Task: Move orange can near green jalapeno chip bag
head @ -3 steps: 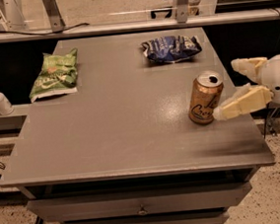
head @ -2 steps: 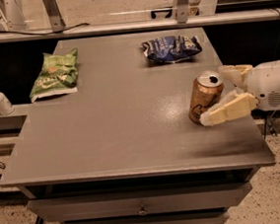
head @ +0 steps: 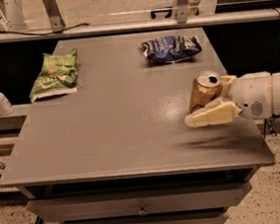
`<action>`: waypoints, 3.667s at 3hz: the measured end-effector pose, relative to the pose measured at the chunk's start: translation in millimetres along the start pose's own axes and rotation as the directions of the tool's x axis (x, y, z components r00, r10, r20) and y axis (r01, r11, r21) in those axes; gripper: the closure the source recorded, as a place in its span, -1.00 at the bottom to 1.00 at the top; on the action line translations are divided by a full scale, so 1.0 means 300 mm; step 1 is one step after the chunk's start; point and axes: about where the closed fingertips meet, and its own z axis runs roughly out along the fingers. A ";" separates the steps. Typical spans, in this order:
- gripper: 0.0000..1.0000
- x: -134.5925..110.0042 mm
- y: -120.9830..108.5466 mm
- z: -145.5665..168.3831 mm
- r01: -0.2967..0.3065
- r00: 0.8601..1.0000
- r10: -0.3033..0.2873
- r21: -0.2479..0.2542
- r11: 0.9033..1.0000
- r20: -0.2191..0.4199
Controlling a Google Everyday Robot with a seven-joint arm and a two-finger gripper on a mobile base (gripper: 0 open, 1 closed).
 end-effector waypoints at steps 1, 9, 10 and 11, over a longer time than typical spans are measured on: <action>-0.15 0.006 -0.005 0.006 0.004 1.000 -0.005 0.010 1.000 0.010; 1.00 -0.400 -0.019 0.439 0.105 0.982 -0.092 -0.072 0.992 0.162; 1.00 -0.453 0.009 0.541 0.128 0.976 -0.106 -0.104 0.986 0.190; 1.00 -0.459 0.015 0.569 0.133 0.975 -0.109 -0.116 0.984 0.192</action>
Offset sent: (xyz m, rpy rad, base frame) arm 0.0032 -0.0058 -0.0045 0.0019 -0.0261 -0.0260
